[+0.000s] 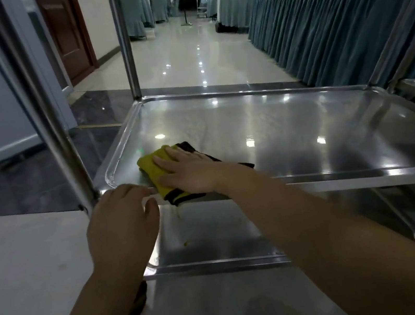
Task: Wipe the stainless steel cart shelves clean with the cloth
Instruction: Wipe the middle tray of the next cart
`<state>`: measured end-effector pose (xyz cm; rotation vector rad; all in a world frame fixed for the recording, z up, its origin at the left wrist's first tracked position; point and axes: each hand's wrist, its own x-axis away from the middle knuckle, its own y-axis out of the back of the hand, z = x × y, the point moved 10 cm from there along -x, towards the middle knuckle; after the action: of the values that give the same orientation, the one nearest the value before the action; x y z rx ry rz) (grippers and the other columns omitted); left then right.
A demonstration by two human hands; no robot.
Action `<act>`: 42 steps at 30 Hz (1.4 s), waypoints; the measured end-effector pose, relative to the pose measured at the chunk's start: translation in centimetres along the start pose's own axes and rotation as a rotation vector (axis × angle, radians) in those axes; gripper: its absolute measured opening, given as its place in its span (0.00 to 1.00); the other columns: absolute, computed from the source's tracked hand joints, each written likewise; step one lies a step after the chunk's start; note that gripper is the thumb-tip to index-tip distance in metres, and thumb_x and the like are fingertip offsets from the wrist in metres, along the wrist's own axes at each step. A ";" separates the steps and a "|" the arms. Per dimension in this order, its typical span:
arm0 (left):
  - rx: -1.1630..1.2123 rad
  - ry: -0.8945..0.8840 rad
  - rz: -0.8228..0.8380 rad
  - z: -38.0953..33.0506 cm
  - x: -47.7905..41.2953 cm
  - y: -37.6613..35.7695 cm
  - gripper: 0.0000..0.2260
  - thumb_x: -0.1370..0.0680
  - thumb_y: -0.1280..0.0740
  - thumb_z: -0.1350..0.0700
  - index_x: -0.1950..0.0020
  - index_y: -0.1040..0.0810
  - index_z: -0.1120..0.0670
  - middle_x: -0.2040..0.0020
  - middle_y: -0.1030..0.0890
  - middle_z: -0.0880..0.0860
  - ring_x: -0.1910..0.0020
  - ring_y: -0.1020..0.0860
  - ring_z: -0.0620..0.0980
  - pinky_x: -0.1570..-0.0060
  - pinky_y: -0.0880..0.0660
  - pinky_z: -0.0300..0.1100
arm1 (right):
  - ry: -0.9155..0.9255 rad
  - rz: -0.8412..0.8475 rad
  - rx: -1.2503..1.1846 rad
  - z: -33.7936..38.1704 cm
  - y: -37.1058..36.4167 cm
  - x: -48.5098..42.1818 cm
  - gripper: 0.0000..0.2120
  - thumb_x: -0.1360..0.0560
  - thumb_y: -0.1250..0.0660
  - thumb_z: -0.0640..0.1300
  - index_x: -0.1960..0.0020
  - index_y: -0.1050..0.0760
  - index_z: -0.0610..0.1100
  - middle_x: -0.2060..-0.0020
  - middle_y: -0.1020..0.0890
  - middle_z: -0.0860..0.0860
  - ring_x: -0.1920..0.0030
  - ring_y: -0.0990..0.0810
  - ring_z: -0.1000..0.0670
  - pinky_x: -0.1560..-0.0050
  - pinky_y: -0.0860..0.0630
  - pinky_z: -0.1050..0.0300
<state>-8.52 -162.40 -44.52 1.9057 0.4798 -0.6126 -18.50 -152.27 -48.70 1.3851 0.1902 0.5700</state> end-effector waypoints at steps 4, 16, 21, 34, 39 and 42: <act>0.044 0.014 0.020 -0.5 -0.2 -0.7 0.05 0.26 0.33 0.59 0.54 0.17 0.55 0.57 0.18 0.53 0.57 0.22 0.57 0.57 0.27 0.47 | 0.039 -0.120 0.071 -1.7 0.7 5.0 0.29 0.19 0.48 0.59 0.22 0.53 0.54 0.22 0.55 0.51 0.23 0.54 0.50 0.27 0.52 0.53; 0.154 -0.173 0.088 -4.0 -1.4 -4.4 0.09 0.28 0.37 0.56 0.57 0.18 0.57 0.61 0.19 0.54 0.62 0.24 0.56 0.60 0.28 0.47 | -0.567 -0.405 0.045 -19.6 1.8 22.3 0.32 0.26 0.50 0.62 0.24 0.44 0.54 0.23 0.43 0.50 0.28 0.36 0.44 0.33 0.36 0.48; 0.165 -0.123 0.046 -0.7 -1.1 -2.6 0.08 0.26 0.37 0.58 0.56 0.18 0.56 0.58 0.19 0.53 0.59 0.23 0.55 0.57 0.29 0.47 | -0.455 -0.356 0.081 -14.3 1.4 16.9 0.32 0.22 0.57 0.67 0.23 0.48 0.53 0.23 0.46 0.48 0.24 0.44 0.47 0.29 0.44 0.50; 0.095 0.027 0.017 5.9 -1.1 2.1 0.04 0.29 0.29 0.61 0.55 0.18 0.56 0.56 0.18 0.54 0.59 0.20 0.56 0.63 0.26 0.44 | 0.277 -0.118 0.584 7.7 -0.1 -5.9 0.21 0.17 0.50 0.47 0.25 0.42 0.43 0.22 0.52 0.45 0.23 0.57 0.40 0.26 0.50 0.41; 0.154 -0.122 0.030 4.1 -2.2 0.0 0.07 0.29 0.34 0.57 0.55 0.17 0.54 0.57 0.19 0.49 0.57 0.22 0.50 0.62 0.30 0.39 | -0.033 -0.073 0.235 -2.9 1.8 -5.2 0.22 0.17 0.50 0.49 0.23 0.44 0.47 0.22 0.55 0.47 0.23 0.58 0.44 0.25 0.53 0.45; 0.135 -0.217 0.070 2.9 -2.8 -1.7 0.08 0.28 0.34 0.53 0.57 0.17 0.54 0.58 0.19 0.48 0.57 0.22 0.48 0.57 0.33 0.34 | -0.260 -0.165 -0.035 -10.5 3.3 -1.7 0.24 0.17 0.50 0.50 0.22 0.49 0.47 0.22 0.52 0.49 0.23 0.56 0.48 0.24 0.57 0.52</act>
<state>-12.34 -164.51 -44.99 1.9457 0.2369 -0.8120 -25.56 -143.72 -47.87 1.3799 0.0832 0.2521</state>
